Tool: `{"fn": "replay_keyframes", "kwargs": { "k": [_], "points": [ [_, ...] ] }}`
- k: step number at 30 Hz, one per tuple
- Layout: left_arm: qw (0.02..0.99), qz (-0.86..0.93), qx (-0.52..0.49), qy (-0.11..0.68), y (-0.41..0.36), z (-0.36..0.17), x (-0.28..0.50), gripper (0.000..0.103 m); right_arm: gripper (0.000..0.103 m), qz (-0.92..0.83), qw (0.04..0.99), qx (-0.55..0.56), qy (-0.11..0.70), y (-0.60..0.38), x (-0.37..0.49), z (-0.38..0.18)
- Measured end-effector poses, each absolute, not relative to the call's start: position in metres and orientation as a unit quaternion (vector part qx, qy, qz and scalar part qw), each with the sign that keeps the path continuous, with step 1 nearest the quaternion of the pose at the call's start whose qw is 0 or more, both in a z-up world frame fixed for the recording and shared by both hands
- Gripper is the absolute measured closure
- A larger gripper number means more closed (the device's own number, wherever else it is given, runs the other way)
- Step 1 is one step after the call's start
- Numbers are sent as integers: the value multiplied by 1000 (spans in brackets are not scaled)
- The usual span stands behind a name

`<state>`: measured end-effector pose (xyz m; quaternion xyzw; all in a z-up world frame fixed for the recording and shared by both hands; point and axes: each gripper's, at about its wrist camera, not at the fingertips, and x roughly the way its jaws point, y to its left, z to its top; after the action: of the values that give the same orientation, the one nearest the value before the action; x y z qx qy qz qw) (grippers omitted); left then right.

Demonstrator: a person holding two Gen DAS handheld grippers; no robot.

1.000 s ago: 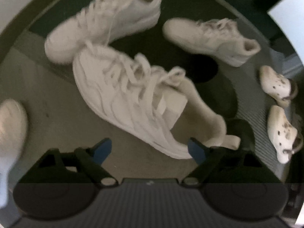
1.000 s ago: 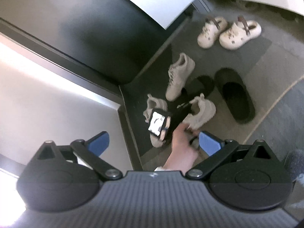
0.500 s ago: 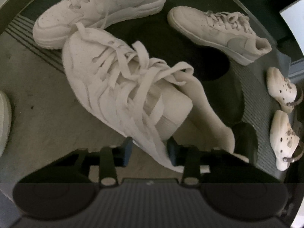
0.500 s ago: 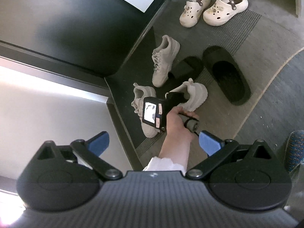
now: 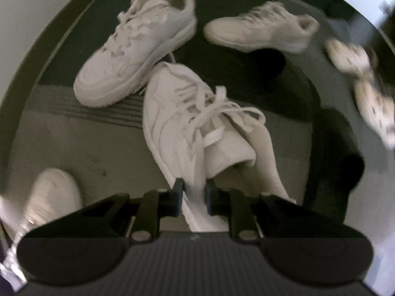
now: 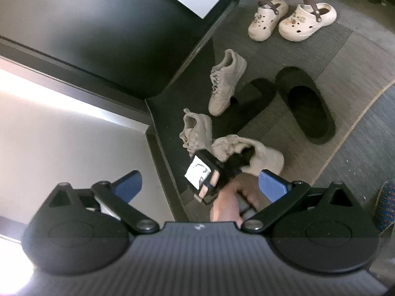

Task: Organize scattered shoes
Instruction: 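Carry the large sneaker with the left gripper, set it down, open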

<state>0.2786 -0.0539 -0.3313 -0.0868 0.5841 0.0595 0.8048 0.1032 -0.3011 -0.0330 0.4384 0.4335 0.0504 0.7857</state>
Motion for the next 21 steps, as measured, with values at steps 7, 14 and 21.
{"fn": "replay_keyframes", "kwargs": {
  "k": [7,14,21],
  "points": [
    [801,-17,-29,597,-68,-320,213,86,0,70,796,426,424,-297,92,-23],
    [781,-48,-49,621,-63,-343,177,85,0,82,807,407,421,-293,79,-18],
    [774,-49,-54,628,-59,-349,175,78,0,77,815,394,418,-289,77,-18]
  ]
}}
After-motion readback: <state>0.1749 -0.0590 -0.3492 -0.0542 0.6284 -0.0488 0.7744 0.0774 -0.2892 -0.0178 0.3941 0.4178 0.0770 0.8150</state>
